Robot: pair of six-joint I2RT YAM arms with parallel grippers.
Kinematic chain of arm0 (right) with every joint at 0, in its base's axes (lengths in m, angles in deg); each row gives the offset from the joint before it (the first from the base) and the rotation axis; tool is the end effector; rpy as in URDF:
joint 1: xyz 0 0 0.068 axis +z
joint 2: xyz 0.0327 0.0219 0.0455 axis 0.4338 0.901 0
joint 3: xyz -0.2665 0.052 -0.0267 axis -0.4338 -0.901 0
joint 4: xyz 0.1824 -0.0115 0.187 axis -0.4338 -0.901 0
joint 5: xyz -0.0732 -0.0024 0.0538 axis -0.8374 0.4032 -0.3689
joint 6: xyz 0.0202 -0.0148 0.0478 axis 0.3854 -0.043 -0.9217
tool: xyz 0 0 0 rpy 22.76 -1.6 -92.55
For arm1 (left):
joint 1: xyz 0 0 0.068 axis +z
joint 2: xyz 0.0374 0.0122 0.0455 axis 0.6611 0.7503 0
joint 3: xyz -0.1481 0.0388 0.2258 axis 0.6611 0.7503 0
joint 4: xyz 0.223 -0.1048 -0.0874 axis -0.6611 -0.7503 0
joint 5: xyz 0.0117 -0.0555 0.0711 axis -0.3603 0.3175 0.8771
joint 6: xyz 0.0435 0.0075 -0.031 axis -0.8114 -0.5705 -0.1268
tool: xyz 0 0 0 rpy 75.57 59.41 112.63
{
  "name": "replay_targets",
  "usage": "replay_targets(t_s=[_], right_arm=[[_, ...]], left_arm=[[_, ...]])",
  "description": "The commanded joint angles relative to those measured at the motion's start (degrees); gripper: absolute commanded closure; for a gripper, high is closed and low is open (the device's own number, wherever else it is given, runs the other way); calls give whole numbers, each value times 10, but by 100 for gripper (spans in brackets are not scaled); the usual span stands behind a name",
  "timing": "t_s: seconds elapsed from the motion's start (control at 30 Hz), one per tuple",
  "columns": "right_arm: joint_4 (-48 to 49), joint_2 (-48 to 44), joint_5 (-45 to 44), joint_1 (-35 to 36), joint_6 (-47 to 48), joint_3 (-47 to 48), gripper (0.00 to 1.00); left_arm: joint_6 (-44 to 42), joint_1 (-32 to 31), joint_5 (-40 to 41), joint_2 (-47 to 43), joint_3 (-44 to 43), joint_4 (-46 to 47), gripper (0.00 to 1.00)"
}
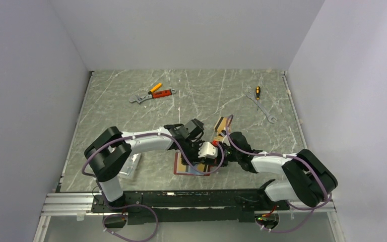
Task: Put the credit cards into the card holder
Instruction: Turn over the card slot in the card holder.
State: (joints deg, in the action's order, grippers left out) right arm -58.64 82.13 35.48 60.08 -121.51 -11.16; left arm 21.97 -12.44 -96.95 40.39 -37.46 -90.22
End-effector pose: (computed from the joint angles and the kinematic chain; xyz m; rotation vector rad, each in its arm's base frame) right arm 0.1679 0.1352 0.1221 0.1334 2.5557 1.2759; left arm 0.1899 -0.2826 0.1782 1.9841 1.8312 -0.6204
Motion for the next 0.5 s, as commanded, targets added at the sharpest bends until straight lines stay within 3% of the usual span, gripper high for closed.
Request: replay_targets(t_s=[0.0,0.2,0.47], right_arm=[[16,-12,1,-5,1,-11,100],[8,-7,4,-5,5,-9,100],[-78,-108,4,-53,40,-18,100]], left_arm=[[-21,-5,28,5,15,25,48],[-25,-8,52,9,19,22,50],[-33,-8,61,-6,32,20,51]])
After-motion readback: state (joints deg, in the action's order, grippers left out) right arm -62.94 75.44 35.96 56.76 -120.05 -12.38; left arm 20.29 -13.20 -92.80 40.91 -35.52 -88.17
